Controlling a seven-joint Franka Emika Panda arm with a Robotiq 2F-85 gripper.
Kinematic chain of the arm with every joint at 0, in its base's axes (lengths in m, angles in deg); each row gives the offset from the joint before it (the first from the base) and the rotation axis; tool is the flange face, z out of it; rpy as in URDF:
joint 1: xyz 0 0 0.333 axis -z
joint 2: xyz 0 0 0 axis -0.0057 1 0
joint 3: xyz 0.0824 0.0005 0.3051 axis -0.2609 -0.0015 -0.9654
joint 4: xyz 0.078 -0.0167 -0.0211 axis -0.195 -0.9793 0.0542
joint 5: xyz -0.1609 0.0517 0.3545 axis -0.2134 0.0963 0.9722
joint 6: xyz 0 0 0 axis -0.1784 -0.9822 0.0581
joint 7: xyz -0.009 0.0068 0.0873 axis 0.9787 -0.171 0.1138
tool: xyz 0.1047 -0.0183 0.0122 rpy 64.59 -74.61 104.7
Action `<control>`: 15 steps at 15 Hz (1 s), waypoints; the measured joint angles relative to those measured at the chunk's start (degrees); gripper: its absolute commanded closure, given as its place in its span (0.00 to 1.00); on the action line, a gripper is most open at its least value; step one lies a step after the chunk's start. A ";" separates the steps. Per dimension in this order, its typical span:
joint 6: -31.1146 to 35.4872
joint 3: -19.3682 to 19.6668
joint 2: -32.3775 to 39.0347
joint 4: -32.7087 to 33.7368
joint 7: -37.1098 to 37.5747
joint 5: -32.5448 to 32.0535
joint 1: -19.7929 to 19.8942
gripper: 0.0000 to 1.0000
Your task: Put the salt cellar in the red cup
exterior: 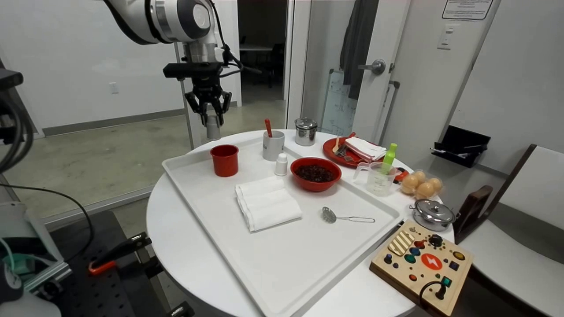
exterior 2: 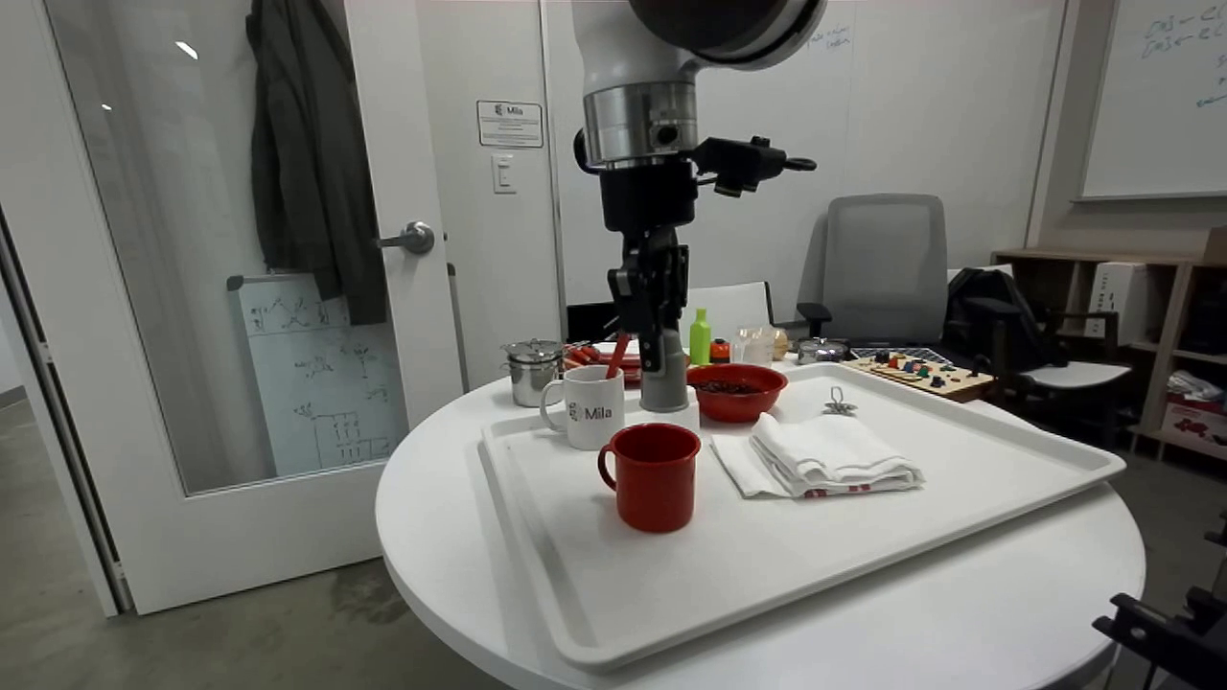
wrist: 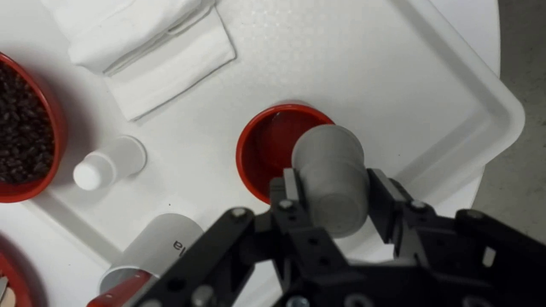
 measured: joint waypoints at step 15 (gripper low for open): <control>10.12 3.94 8.81 0.12 2.73 -2.90 0.03 0.00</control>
